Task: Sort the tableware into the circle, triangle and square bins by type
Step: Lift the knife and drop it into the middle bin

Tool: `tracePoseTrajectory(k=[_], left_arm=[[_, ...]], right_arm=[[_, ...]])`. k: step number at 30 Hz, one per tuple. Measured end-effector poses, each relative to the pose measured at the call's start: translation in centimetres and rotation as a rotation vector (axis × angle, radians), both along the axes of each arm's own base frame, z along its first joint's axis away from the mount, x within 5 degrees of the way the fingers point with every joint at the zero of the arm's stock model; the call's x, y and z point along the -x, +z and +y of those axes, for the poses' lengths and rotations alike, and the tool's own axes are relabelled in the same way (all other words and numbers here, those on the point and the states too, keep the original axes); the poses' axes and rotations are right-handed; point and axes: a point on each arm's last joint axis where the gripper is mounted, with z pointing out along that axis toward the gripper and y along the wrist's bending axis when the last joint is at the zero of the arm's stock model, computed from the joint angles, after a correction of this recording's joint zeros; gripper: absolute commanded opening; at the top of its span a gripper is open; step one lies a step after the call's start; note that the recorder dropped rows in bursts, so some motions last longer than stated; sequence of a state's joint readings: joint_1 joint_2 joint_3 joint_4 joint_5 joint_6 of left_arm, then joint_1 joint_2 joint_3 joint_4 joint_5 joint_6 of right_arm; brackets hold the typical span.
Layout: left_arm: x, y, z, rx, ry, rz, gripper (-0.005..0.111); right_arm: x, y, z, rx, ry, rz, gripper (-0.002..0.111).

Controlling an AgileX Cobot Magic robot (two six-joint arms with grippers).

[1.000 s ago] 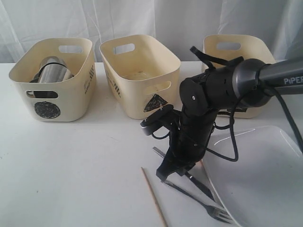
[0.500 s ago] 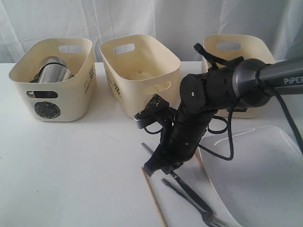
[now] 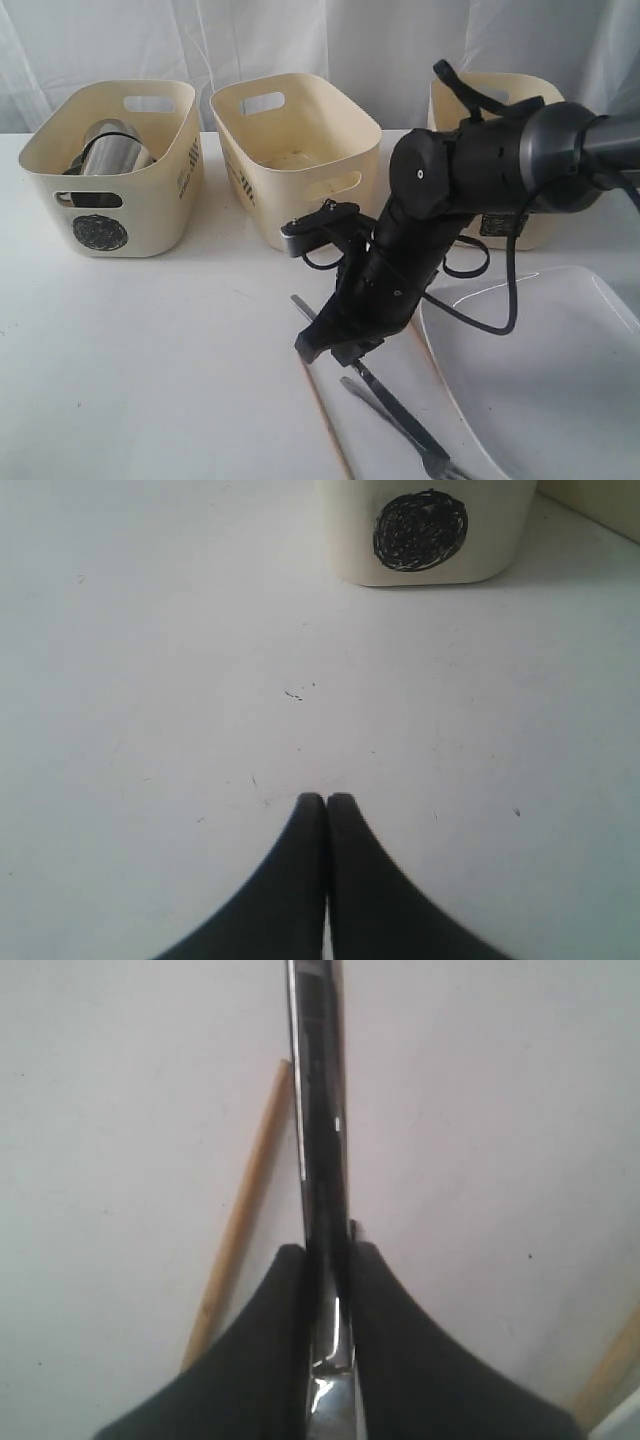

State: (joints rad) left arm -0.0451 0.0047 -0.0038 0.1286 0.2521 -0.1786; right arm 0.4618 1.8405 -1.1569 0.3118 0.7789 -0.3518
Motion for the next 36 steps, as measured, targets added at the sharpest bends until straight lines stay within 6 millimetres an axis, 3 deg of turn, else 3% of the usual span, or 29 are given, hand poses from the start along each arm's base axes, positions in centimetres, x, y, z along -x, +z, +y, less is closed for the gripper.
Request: tracePoseTrajectory(k=[9, 14, 20, 24, 26, 30, 33, 36], left_arm=[[0.0, 0.0, 0.0, 0.0, 0.0, 0.0, 0.0], [0.0, 0.0, 0.0, 0.0, 0.0, 0.0, 0.0], [0.0, 0.0, 0.0, 0.0, 0.0, 0.0, 0.0], [0.0, 0.0, 0.0, 0.0, 0.0, 0.0, 0.0], [0.0, 0.0, 0.0, 0.0, 0.0, 0.0, 0.0], [0.0, 0.0, 0.0, 0.0, 0.0, 0.0, 0.0], [0.0, 0.0, 0.0, 0.0, 0.0, 0.0, 0.0], [0.0, 0.0, 0.0, 0.0, 0.0, 0.0, 0.0]], right_arm=[[-0.8, 5.6, 0.5, -0.073, 0.011, -0.126, 0.0], [-2.0, 9.8, 1.1, -0.164, -0.012, -0.279, 0.0], [-5.2, 14.1, 1.6, -0.339, -0.157, -0.713, 0.0], [-7.9, 15.0, 1.4, -0.445, -0.305, -1.023, 0.0], [-9.1, 15.0, 1.3, -0.502, -0.385, -1.152, 0.0], [-11.7, 11.4, 1.3, -0.512, -0.47, -1.312, 0.006], [-13.7, 6.7, 0.3, -0.444, -0.527, -1.259, 0.02], [-14.3, 5.5, -0.3, -0.423, -0.551, -1.231, 0.027]])
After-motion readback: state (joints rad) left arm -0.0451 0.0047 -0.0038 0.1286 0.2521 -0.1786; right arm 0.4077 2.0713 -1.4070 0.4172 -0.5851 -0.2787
